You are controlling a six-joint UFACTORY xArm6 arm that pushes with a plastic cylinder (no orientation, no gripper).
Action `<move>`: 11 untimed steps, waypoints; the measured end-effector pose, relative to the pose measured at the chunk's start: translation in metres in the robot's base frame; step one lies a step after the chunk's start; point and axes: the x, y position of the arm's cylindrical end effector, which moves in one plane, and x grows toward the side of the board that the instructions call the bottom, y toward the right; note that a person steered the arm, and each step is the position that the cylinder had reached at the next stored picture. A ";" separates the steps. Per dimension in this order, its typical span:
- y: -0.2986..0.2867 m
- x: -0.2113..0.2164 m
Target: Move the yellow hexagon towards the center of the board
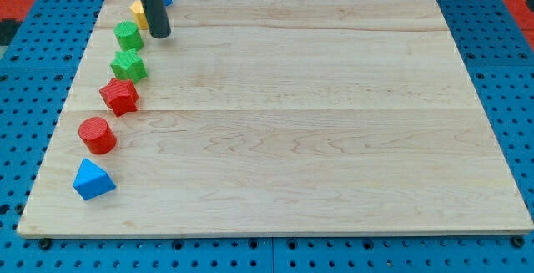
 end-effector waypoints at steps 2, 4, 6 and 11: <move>-0.058 -0.005; -0.073 -0.061; 0.080 0.073; 0.126 0.056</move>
